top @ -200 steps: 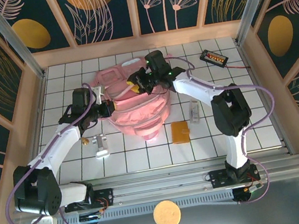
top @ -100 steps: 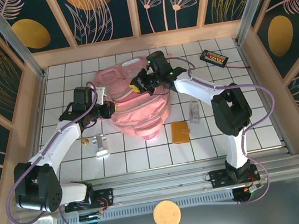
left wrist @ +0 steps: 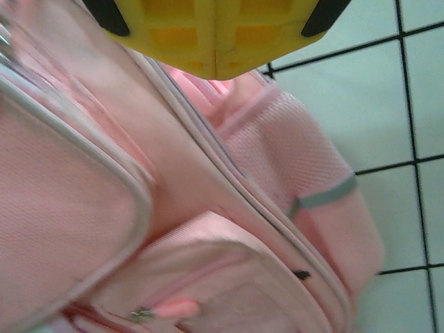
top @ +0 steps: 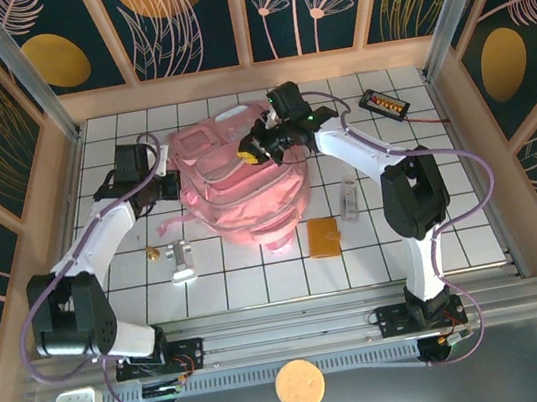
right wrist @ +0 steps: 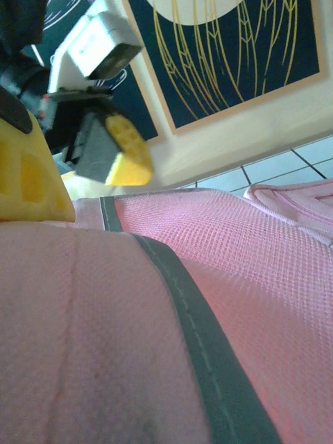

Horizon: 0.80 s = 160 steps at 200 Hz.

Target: Pack the student bag

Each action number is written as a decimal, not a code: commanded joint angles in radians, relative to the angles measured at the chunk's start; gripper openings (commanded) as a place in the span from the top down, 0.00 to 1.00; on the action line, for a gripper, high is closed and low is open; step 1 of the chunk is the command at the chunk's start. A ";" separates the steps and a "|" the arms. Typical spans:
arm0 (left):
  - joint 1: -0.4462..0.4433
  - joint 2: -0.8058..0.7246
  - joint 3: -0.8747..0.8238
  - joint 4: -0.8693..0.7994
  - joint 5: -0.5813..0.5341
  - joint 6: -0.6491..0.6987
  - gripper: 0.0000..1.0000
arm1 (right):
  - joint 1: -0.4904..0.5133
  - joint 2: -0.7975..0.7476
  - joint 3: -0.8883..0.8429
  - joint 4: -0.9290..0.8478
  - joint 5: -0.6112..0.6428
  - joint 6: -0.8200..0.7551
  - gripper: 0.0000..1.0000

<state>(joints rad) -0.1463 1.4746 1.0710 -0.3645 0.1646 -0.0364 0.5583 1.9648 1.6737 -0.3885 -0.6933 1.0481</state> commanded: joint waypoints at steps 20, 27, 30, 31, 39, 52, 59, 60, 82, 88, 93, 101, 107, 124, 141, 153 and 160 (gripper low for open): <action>0.011 0.099 0.090 -0.011 -0.080 0.010 1.00 | -0.003 -0.023 0.002 0.000 -0.052 -0.044 1.00; 0.011 0.092 0.089 0.002 -0.072 0.003 1.00 | -0.002 -0.029 -0.012 0.019 -0.052 -0.035 1.00; 0.012 0.086 0.087 0.007 -0.070 -0.002 1.00 | -0.002 -0.031 -0.019 0.027 -0.052 -0.027 1.00; 0.012 0.084 0.086 0.009 -0.069 -0.004 1.00 | -0.002 -0.032 -0.020 0.030 -0.052 -0.026 1.00; 0.012 0.063 0.079 0.025 -0.052 -0.017 0.91 | -0.002 -0.033 -0.034 0.050 -0.053 -0.012 1.00; 0.011 0.007 0.047 0.072 0.006 -0.035 0.76 | 0.002 -0.033 -0.048 0.091 -0.055 0.013 1.00; 0.012 -0.032 0.022 0.109 0.046 -0.046 0.68 | 0.006 -0.030 -0.048 0.103 -0.054 0.026 1.00; 0.012 -0.037 0.018 0.117 0.054 -0.047 0.67 | 0.007 -0.029 -0.048 0.103 -0.054 0.026 1.00; 0.010 -0.152 -0.058 0.256 0.183 -0.075 0.47 | 0.021 -0.016 -0.021 0.109 -0.044 0.035 1.00; 0.009 -0.160 -0.057 0.264 0.216 -0.078 0.44 | 0.025 -0.014 -0.016 0.108 -0.040 0.034 1.00; 0.005 -0.161 -0.052 0.265 0.237 -0.077 0.42 | 0.026 -0.014 -0.014 0.109 -0.035 0.034 1.00; -0.009 -0.159 -0.047 0.261 0.260 -0.062 0.37 | 0.028 -0.012 -0.013 0.113 -0.027 0.035 1.00; -0.025 -0.156 -0.043 0.253 0.263 -0.039 0.32 | 0.031 -0.014 -0.014 0.118 -0.021 0.038 1.00; -0.084 -0.149 -0.026 0.212 0.236 0.043 0.01 | 0.033 -0.020 -0.020 0.143 -0.009 0.046 1.00; -0.120 -0.159 -0.019 0.199 0.218 0.088 0.01 | 0.033 -0.021 -0.020 0.155 -0.002 0.050 1.00; -0.130 -0.181 -0.038 0.228 0.216 0.091 0.01 | 0.033 -0.020 -0.019 0.165 -0.003 0.053 1.00; -0.134 -0.197 -0.053 0.250 0.216 0.099 0.01 | 0.033 -0.017 -0.017 0.170 -0.003 0.053 1.00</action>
<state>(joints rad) -0.2657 1.3182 1.0332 -0.1612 0.3611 -0.0055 0.5751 1.9644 1.6386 -0.2878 -0.6815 1.0885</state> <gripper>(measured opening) 0.987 0.107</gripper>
